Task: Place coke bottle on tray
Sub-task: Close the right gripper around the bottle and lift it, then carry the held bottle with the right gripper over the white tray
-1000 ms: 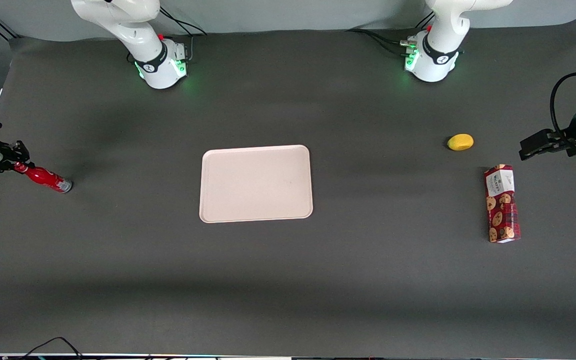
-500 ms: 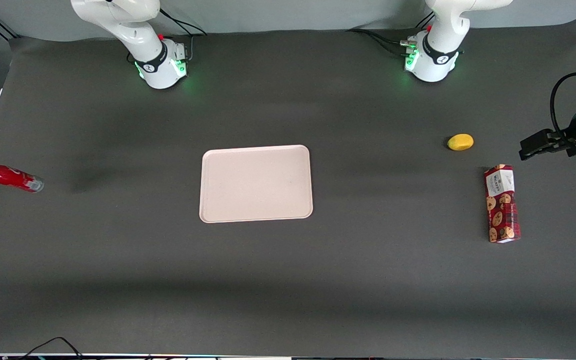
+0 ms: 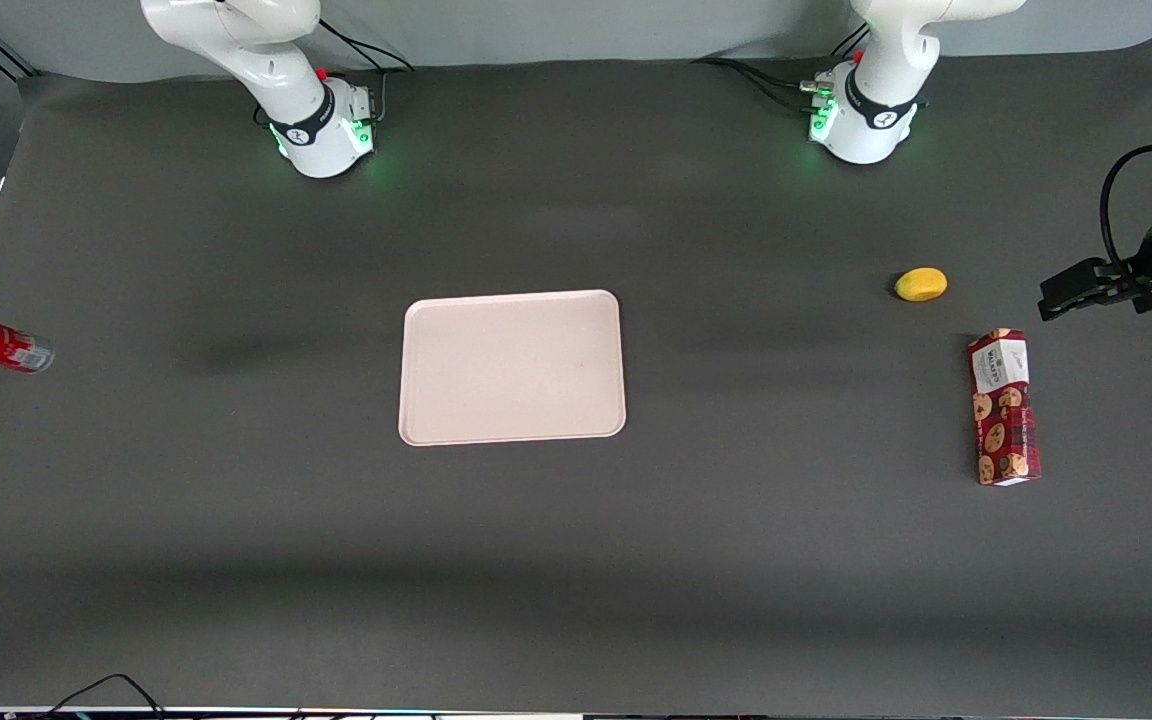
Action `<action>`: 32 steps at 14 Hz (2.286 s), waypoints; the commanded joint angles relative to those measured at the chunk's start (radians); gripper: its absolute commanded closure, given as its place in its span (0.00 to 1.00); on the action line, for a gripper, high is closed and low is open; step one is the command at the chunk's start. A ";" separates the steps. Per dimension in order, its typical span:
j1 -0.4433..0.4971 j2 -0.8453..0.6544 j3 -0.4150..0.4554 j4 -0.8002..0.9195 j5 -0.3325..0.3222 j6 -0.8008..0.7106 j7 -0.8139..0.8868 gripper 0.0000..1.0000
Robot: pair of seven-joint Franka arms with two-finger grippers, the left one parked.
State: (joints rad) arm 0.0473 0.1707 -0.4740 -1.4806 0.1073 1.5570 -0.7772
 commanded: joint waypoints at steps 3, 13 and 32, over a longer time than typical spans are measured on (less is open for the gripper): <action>0.034 -0.028 0.225 -0.013 -0.028 -0.018 0.437 1.00; 0.054 -0.070 0.662 -0.249 -0.055 0.303 1.206 1.00; 0.114 0.118 0.759 -0.471 -0.221 0.684 1.486 1.00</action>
State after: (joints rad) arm 0.1533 0.2808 0.2871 -1.9537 -0.0808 2.2233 0.6696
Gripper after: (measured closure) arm 0.674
